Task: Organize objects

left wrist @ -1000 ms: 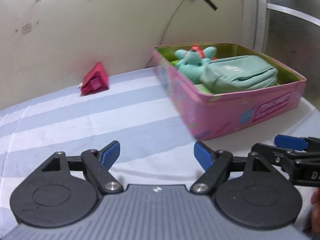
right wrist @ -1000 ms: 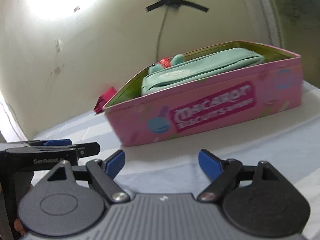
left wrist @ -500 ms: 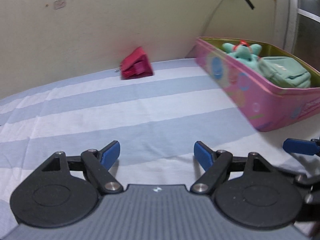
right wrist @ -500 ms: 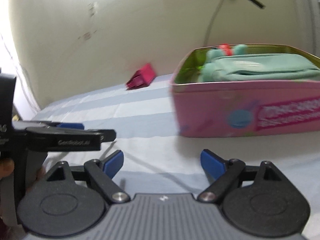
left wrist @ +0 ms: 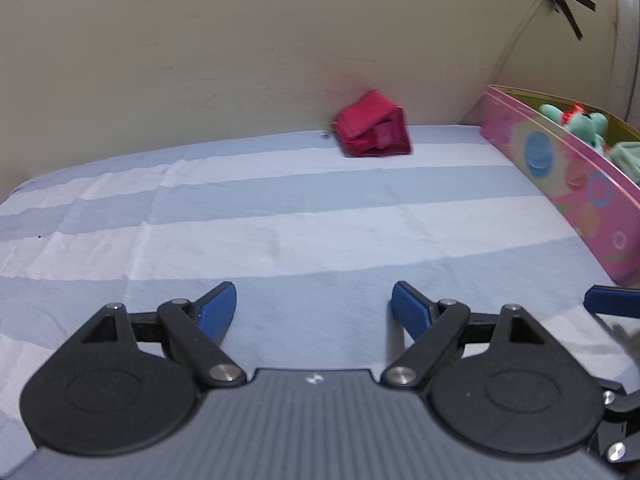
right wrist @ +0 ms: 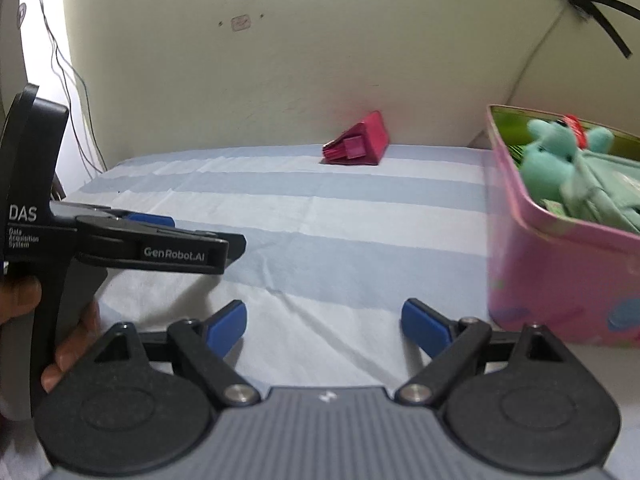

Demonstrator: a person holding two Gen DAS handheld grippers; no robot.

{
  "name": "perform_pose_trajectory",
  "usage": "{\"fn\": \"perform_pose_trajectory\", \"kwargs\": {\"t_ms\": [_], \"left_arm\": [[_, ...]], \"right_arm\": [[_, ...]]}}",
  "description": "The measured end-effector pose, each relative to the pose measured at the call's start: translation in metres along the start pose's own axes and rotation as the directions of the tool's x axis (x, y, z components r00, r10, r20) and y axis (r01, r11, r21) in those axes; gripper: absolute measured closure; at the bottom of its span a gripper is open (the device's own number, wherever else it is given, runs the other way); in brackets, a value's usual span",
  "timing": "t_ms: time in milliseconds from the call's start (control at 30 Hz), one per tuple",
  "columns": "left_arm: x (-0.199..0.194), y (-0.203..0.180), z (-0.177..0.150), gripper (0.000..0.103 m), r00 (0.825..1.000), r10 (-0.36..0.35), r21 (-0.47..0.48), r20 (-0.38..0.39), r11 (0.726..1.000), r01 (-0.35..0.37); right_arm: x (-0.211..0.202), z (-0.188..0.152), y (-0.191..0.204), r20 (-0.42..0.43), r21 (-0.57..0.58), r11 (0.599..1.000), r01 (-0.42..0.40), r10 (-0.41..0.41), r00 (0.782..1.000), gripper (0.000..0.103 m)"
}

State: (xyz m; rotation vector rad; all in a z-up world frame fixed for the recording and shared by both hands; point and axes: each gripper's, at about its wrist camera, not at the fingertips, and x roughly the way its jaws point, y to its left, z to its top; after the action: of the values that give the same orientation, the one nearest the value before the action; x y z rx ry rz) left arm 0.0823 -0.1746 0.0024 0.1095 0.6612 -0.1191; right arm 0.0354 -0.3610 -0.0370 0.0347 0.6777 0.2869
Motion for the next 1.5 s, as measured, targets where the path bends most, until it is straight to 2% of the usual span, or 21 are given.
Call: {"fn": "perform_pose_trajectory", "kwargs": {"t_ms": [233,433,567,700,800,967,1067,1167,1233,1267,1300,1333,1400,1500], "left_arm": [[0.007,0.026,0.006,0.016,0.999,0.053,-0.023,0.008,0.998,-0.053],[0.016,0.056,0.01,0.016,0.998,0.059,-0.135,0.004,0.989,-0.058],[0.015,0.071,0.007,0.016,0.999,0.04,-0.226,0.023,0.973,-0.034],[0.011,0.073,0.004,0.016,0.999,0.032,-0.233,0.043,0.972,-0.021],[0.01,0.073,0.003,0.016,0.998,0.025,-0.222,0.054,0.975,-0.013],[0.01,0.078,0.003,0.016,0.999,-0.009,-0.247,0.049,0.969,0.02],[0.012,0.082,0.004,0.014,0.998,-0.032,-0.272,0.05,0.961,0.044],[0.012,0.081,0.004,0.012,0.998,-0.042,-0.276,0.052,0.96,0.055],[0.013,0.082,0.004,0.012,0.997,-0.048,-0.28,0.053,0.958,0.061],[0.013,0.082,0.004,0.012,0.997,-0.052,-0.283,0.054,0.957,0.066],[0.014,0.083,0.004,0.012,0.997,-0.056,-0.287,0.055,0.955,0.07],[0.015,0.084,0.004,0.012,0.997,-0.059,-0.289,0.056,0.954,0.073],[0.016,0.085,0.005,0.012,0.996,-0.065,-0.293,0.057,0.953,0.079],[0.015,0.085,0.005,0.012,0.996,-0.066,-0.3,0.06,0.95,0.081]], "right_arm": [[0.023,0.014,0.01,-0.021,-0.061,0.998,0.009,-0.01,1.0,0.014],[0.049,0.032,0.014,-0.041,-0.09,0.996,0.016,-0.02,0.999,0.013],[0.068,0.048,0.013,-0.046,-0.094,0.995,0.025,-0.029,0.999,0.012],[0.088,0.069,-0.001,-0.01,-0.006,1.0,0.022,-0.022,1.0,0.011],[0.109,0.087,-0.01,0.033,0.027,0.997,0.072,-0.073,0.997,0.008],[0.142,0.12,-0.02,0.088,0.075,0.992,0.098,-0.104,0.991,0.006],[0.166,0.141,-0.029,0.087,0.134,0.987,0.087,-0.099,0.991,0.003],[0.194,0.156,-0.036,0.056,0.176,0.974,0.14,-0.152,0.987,0.003],[0.214,0.162,-0.043,0.009,0.198,0.966,0.167,-0.172,0.985,0.008],[0.225,0.165,-0.047,-0.04,0.216,0.965,0.151,-0.146,0.989,0.012],[0.229,0.167,-0.049,-0.049,0.213,0.968,0.135,-0.128,0.991,0.014],[0.232,0.168,-0.046,-0.056,0.177,0.977,0.118,-0.11,0.992,0.026],[0.23,0.166,-0.036,-0.058,0.092,0.989,0.114,-0.109,0.992,0.028],[0.216,0.154,-0.028,-0.056,0.036,0.999,0.037,-0.035,0.998,0.029]]}}
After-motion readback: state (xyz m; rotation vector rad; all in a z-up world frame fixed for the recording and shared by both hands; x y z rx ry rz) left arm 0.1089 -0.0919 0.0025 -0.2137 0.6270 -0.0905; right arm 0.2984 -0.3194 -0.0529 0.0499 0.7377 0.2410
